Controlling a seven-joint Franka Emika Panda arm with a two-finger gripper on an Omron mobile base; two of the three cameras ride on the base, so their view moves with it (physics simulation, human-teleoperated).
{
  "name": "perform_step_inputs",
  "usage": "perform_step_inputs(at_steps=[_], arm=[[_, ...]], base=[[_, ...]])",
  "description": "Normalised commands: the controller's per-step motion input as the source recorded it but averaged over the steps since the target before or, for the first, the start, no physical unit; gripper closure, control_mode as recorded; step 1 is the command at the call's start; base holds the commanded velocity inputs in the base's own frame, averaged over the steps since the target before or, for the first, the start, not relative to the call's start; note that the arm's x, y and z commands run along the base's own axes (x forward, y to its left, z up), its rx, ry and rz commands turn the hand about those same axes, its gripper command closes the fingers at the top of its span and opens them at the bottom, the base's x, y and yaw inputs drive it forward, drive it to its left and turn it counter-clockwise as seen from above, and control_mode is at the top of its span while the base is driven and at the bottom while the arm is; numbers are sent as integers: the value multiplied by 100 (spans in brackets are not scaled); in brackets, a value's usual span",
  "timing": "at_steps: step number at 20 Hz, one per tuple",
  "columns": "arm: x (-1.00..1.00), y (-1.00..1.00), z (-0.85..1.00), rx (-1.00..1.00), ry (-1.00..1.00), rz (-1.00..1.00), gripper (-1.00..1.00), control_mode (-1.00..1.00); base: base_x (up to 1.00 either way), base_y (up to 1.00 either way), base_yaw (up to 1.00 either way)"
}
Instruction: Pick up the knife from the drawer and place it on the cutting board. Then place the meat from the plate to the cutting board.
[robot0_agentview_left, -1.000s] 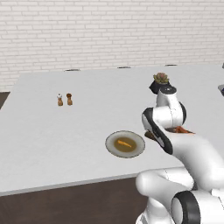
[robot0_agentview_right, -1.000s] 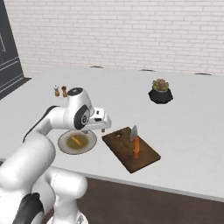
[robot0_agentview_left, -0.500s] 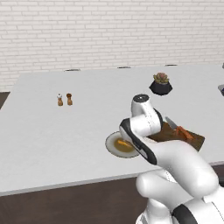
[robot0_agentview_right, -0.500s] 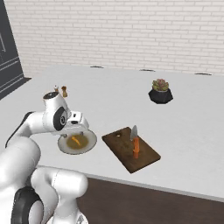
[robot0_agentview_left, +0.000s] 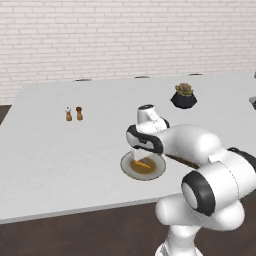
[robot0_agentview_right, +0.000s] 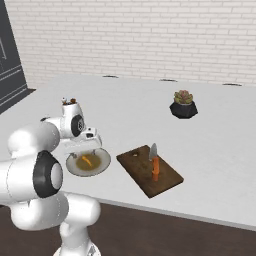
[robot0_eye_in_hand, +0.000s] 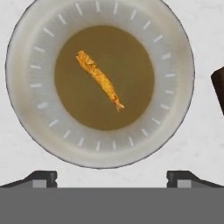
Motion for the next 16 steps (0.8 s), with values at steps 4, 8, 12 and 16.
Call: perform_step_inputs(at_steps=[4, 8, 12, 16], arm=[[29, 13, -51, 0, 24, 7, -100, -100], [30, 0, -55, 0, 17, 4, -100, -100], [29, 1, -45, 0, 2, 1, -100, -100], [30, 16, -35, 0, 0, 0, -100, -100]], base=[[0, 0, 0], [0, 0, 0], [0, 0, 0], [0, 0, 0]])
